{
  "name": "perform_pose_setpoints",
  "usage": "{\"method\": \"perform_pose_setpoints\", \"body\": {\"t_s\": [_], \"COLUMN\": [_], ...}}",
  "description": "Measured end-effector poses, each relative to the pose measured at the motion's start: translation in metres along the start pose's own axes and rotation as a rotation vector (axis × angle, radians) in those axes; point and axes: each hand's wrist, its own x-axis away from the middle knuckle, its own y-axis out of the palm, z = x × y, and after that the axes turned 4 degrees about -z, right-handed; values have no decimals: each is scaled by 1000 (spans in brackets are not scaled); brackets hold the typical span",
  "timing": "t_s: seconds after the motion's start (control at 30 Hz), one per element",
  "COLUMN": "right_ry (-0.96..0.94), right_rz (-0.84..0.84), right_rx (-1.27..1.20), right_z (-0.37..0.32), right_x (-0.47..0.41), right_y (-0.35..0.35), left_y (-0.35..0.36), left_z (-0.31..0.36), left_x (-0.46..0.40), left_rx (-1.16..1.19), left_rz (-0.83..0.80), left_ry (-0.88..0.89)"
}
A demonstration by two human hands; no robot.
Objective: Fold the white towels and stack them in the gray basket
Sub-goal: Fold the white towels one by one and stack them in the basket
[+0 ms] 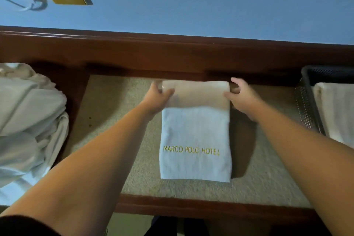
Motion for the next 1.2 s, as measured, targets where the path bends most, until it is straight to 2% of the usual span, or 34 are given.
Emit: {"method": "perform_pose_setpoints", "body": {"t_s": [0.07,0.13,0.3,0.4,0.57,0.67,0.83,1.0,1.2], "right_ry": [164,204,154,178,273,330,305,188,62], "right_rz": [-77,-116,82,137,135,77,67,95,183], "right_rx": [-40,27,102,83,-56,26,-2,36,82], "right_z": [29,62,110,114,101,100,91,76,81], "right_x": [-1,8,53,69,74,76,95,120,157], "right_y": [22,44,84,93,95,92,86,53,-37], "left_y": [12,24,49,62,73,69,65,73,103], "left_z": [-31,-64,-104,-116,-122,-119,-109,-73,9], "left_x": [3,16,70,95,107,102,101,113,164], "left_rx": [-17,-111,-134,-153,-227,-278,-83,-247,-242], "left_rz": [-69,-70,-32,-43,11,12,-11,20,129], "left_ry": [-140,-205,-270,-307,-304,-285,-331,-206,89]}}
